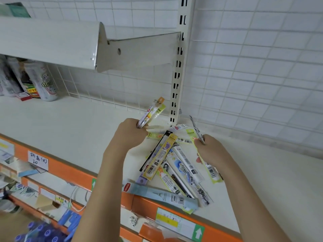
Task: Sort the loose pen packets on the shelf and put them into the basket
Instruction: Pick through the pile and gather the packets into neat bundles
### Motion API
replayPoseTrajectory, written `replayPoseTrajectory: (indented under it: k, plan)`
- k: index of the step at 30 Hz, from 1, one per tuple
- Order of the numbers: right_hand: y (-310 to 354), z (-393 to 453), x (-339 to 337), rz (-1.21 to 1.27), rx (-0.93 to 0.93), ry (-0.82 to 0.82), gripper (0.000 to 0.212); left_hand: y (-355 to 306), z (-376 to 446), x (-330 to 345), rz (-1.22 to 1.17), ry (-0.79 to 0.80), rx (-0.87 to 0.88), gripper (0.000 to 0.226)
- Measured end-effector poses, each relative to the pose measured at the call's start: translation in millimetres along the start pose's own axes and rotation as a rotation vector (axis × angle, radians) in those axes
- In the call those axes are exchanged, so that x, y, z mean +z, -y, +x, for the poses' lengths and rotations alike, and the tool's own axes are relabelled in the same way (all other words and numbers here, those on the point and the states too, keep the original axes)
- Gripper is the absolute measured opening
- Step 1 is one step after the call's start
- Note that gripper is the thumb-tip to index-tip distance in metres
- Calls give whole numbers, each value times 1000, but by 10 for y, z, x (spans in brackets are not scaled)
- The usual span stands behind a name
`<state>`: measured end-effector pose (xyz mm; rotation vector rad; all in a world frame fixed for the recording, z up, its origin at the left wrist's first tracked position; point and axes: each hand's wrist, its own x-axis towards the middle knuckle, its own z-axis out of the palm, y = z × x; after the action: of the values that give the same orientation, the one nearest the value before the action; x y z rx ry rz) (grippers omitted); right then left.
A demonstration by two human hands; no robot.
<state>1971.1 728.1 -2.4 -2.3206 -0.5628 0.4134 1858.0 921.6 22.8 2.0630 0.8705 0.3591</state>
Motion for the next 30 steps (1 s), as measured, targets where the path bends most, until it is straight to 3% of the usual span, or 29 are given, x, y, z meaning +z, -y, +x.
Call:
replayPoseTrajectory:
  k: [4, 9, 14, 20, 25, 30]
  plan:
    - [-37, -1, 0, 30, 8, 12, 27, 32, -173, -31, 10, 90, 73, 23]
    - [-61, -18, 6, -9, 12, 6, 28, 68, -195, 85, -82, 24, 56, 29]
    - [-90, -64, 7, -61, 12, -27, 33, -9, -206, 254, 140, 48, 155, 28]
    - [-191, -26, 27, -146, 27, -36, 32, -54, -253, 554, 209, 96, 46, 64]
    - [-214, -26, 37, -168, 30, -33, 36, -10, -215, 621, 417, 86, 17, 30]
    - [-190, -16, 24, -162, 15, -37, 34, -18, -160, 453, 263, 94, 10, 27]
